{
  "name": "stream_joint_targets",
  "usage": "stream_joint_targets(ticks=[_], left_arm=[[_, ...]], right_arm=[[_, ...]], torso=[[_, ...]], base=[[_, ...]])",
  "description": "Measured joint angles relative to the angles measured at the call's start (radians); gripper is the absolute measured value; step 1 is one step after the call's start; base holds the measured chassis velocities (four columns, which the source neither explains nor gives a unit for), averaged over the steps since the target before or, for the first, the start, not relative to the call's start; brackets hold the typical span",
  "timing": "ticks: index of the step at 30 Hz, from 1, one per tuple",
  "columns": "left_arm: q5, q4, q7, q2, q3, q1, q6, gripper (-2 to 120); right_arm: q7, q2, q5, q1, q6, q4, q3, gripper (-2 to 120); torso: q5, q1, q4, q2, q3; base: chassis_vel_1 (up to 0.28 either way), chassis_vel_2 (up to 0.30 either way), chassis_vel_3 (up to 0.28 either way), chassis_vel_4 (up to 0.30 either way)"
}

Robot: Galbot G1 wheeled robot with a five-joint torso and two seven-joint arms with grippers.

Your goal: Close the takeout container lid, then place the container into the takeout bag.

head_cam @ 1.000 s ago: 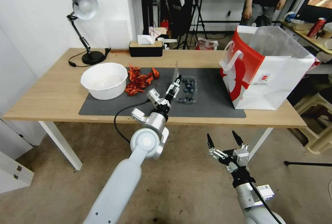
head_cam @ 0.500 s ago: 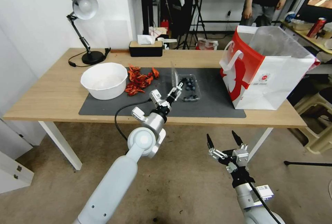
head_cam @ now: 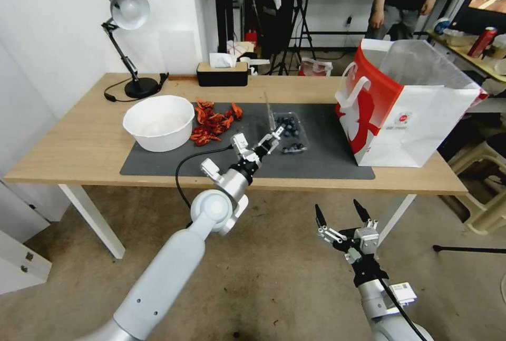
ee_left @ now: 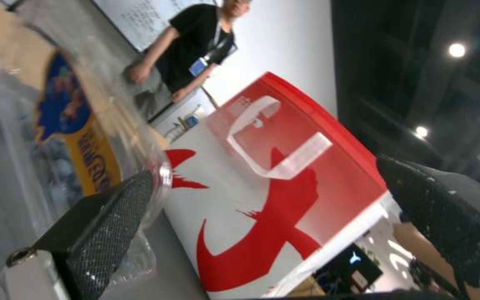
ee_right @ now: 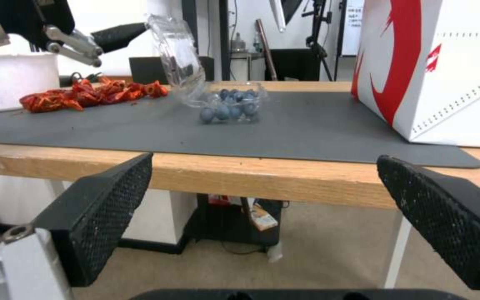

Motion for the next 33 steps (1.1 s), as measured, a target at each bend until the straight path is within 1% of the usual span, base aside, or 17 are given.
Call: stream_joint_targets(ticks=[5, 14, 22, 33], left_arm=[[0.011, 0.033, 0.048, 0.021, 0.025, -0.035, 0.002, 100], [0.017, 0.059, 0.080, 0.032, 0.053, -0.067, 0.001, 100], [0.018, 0.086, 0.085, 0.022, 0.067, -0.105, 0.000, 100], [0.034, 0.157, 0.087, -0.018, 0.132, -0.197, -0.003, 100]], right_arm=[[0.000, 0.000, -0.001, 0.001, 0.002, -0.001, 0.000, 100], [0.000, -0.001, -0.001, 0.000, 0.003, -0.003, 0.003, 100], [0.000, -0.004, 0.000, 0.003, 0.003, -0.004, 0.003, 100], [0.002, -0.007, 0.002, -0.002, 0.003, 0.001, 0.010, 100]], torso=[[0.0000, 0.000, 0.0000, 0.000, 0.000], [0.0000, 0.000, 0.0000, 0.000, 0.000], [0.0001, 0.000, 0.0000, 0.000, 0.000], [0.0002, 0.000, -0.0001, 0.000, 0.000]], base=[[0.000, 0.000, 0.000, 0.000], [0.000, 0.000, 0.000, 0.000], [0.000, 0.000, 0.000, 0.000], [0.000, 0.000, 0.000, 0.000]])
